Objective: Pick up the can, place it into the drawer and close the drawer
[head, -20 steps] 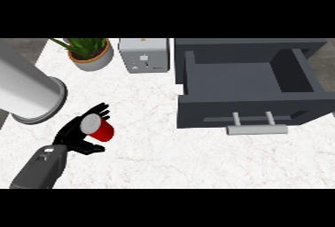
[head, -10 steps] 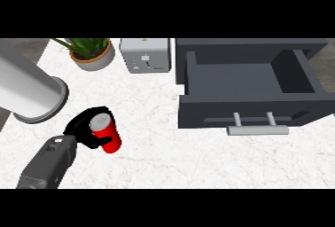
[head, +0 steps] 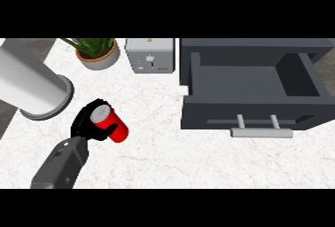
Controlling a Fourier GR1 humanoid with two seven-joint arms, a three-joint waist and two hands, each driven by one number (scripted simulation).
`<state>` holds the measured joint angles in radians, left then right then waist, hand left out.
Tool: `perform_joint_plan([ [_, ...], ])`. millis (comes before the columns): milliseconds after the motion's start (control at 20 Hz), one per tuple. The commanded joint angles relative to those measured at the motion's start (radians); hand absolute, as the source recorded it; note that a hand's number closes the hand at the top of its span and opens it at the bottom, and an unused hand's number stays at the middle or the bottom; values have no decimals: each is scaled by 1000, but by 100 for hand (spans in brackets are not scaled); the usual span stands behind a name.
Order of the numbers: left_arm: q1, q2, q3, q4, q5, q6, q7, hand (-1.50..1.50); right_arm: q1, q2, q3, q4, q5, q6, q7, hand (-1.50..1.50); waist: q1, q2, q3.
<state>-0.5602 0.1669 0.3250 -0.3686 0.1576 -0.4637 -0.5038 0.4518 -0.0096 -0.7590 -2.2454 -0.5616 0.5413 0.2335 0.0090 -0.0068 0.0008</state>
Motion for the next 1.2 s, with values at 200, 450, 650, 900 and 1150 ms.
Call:
perform_joint_plan([
  [200, 13, -142, 10, -288, 70, 268, 78, 150, -29, -12, -13, -8, -15, -34, 14, -150, 9, -4, 1],
  [450, 50, -165, -79, -574, 79, 365, 241, 150, 51, 9, -25, -17, -20, -3, -13, -150, 11, -11, 2],
  [650, 96, -166, -197, -780, 128, 488, 381, 150, 82, -12, -54, -18, -98, 21, -14, -150, -2, -8, 1],
  [900, 91, -167, -309, -1003, 139, 638, 554, 150, 36, 9, 34, -104, -16, -68, 44, -150, -4, 0, 0],
  [1150, -16, -156, -343, -1075, 75, 736, 670, 150, 43, 9, 56, -55, 5, -56, -2, -150, -12, 3, 0],
])
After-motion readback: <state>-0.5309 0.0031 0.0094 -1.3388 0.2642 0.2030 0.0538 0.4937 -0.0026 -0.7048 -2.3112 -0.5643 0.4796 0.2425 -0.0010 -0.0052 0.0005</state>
